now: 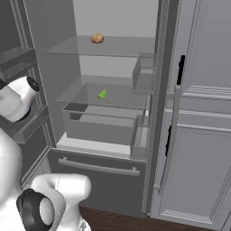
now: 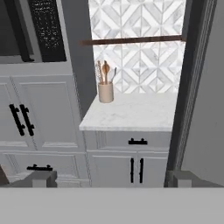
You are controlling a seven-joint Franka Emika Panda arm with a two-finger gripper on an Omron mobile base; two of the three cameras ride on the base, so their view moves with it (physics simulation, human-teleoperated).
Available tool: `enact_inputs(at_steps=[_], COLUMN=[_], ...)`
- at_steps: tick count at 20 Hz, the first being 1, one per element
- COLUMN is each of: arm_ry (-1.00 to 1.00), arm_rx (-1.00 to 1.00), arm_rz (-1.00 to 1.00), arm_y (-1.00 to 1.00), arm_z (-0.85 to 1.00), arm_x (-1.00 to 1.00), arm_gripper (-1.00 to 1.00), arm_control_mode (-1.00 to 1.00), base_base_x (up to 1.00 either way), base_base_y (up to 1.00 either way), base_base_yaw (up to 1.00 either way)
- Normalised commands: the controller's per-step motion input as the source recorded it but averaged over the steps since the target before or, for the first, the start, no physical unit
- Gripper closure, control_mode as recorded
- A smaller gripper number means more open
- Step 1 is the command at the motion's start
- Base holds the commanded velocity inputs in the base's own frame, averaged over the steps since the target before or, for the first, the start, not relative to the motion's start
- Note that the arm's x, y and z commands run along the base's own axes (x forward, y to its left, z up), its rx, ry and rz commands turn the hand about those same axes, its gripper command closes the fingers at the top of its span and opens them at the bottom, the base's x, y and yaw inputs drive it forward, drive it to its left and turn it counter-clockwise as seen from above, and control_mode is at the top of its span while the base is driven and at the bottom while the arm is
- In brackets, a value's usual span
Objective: Grab a lemon wedge from the fridge and one ice cube from the ice bowl, and put them in the glass of lemonade.
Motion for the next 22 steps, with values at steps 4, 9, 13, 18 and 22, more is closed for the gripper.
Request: enact_inputs(at_steps=[4,9,13,18,22], arm_ry=[0.00,0.18,0.49,0.52,0.47], arm_rx=[0.03,0.02,-0.04,-0.24,-0.41], arm_rz=[-0.24,-0.32,-0.47,-0.59,-0.64], arm_y=[-0.99,-1.00,-1.00,-0.81,-0.58], arm_z=[0.48,0.84,0.86,0.35,-0.05], arm_x=[-0.78,-0.53,-0.02,0.13,0.16], arm_gripper=[-1.00,-1.00,-1.00,-1.00,-1.00], arm_control_mode=[-1.00,-1.00,-1.00,-1.00,-1.00], base_base_x=[0.00,0.00,0.00,0.00,0.00], base_base_y=[0.00,0.00,0.00,0.00,0.00], base_base_yaw=[0.00,0.00,0.00,0.00,0.00])
